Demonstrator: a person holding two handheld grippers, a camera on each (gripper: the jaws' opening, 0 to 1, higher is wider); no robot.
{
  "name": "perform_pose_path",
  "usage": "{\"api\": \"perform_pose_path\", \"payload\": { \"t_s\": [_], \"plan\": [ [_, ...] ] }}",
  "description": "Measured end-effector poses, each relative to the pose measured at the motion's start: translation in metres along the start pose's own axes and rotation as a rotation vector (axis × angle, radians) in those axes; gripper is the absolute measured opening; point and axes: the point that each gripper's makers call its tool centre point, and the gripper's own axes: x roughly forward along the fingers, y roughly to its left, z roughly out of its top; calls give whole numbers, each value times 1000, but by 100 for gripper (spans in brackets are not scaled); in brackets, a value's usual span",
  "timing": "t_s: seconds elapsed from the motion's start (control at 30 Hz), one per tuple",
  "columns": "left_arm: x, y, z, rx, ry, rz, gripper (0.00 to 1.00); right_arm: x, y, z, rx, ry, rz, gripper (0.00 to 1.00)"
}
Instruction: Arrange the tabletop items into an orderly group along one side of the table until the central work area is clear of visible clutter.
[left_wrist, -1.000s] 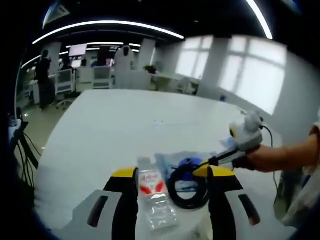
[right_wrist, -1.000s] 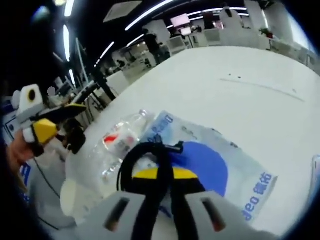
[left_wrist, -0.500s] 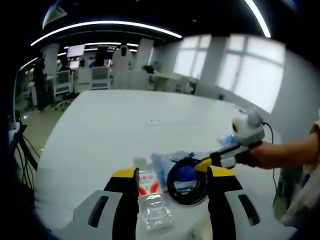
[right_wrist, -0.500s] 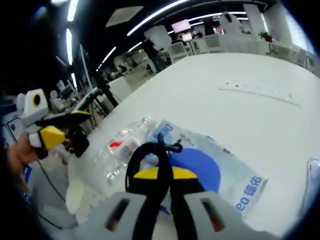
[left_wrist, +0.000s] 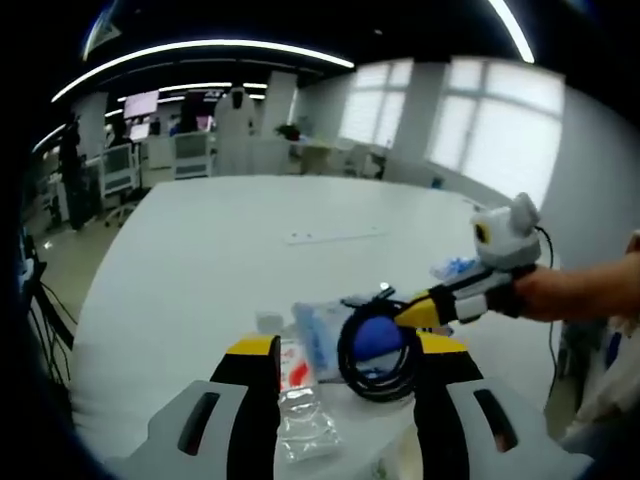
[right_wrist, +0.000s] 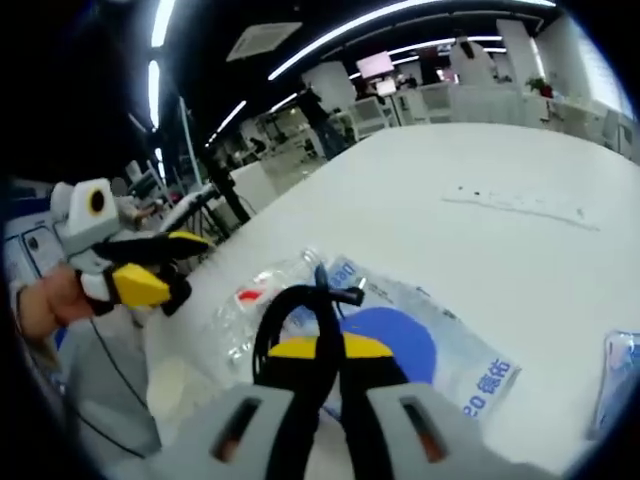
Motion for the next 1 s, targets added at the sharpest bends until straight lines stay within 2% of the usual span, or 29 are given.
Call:
{"api": "perform_pose_path", "payload": {
  "t_s": [0.3, 0.53, 0.63, 0.83, 0.93, 1.0],
  "plan": [
    [7, -10, 10, 27, 5, -10, 47, -30, 21, 36, -22, -100, 27, 3],
    [11, -26, 21, 65, 7, -18, 38, -50, 33, 58, -27, -168, 43, 3],
    [10, -32, 27, 63, -7, -16, 31, -59, 39, 63, -30, -190, 45, 3],
    [9, -52, 31, 90, -11, -28, 25, -79, 44, 64, -15, -228, 44, 3],
    [6, -59, 36, 122, -30, -20, 13, -89, 44, 61, -8, -236, 33, 3],
    [7, -65, 36, 109, -26, -32, 10, -96, 42, 59, -2, -244, 28, 3]
  ]
}}
